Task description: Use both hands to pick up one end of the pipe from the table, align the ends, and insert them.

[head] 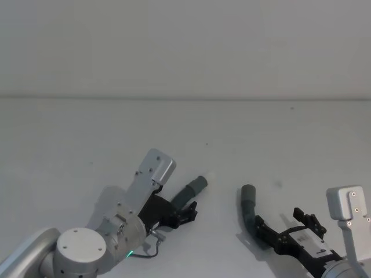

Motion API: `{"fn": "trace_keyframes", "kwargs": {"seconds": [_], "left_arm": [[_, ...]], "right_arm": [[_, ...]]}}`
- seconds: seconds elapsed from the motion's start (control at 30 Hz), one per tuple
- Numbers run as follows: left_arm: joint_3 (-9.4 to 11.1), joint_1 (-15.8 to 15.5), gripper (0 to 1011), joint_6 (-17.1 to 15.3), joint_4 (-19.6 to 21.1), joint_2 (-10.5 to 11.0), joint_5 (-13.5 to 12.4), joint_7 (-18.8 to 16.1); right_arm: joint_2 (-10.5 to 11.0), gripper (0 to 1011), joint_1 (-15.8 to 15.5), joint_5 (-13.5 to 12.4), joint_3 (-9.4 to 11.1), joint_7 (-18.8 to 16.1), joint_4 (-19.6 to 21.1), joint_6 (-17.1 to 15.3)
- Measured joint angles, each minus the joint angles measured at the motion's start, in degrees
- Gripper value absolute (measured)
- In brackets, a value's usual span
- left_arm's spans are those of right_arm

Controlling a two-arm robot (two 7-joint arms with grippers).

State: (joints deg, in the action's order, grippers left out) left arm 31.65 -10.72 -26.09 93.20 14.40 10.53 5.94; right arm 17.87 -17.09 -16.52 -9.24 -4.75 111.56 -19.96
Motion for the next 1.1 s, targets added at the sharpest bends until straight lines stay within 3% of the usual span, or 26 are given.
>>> {"fn": "trace_keyframes", "kwargs": {"seconds": [0.57,1.1], "left_arm": [[-0.1,0.6,1003,-0.1,-0.5,0.5,-1.0,0.8],[-1.2,1.8,1003,-0.1,-0.5,0.5,-1.2,1.5]], "right_arm": [[-1.1,1000,-0.4,0.3,0.5,-2.1,-0.3,5.2],[0.4,1000,0.5,-0.4,-0.6,-5.2,-1.1,2.7]]}}
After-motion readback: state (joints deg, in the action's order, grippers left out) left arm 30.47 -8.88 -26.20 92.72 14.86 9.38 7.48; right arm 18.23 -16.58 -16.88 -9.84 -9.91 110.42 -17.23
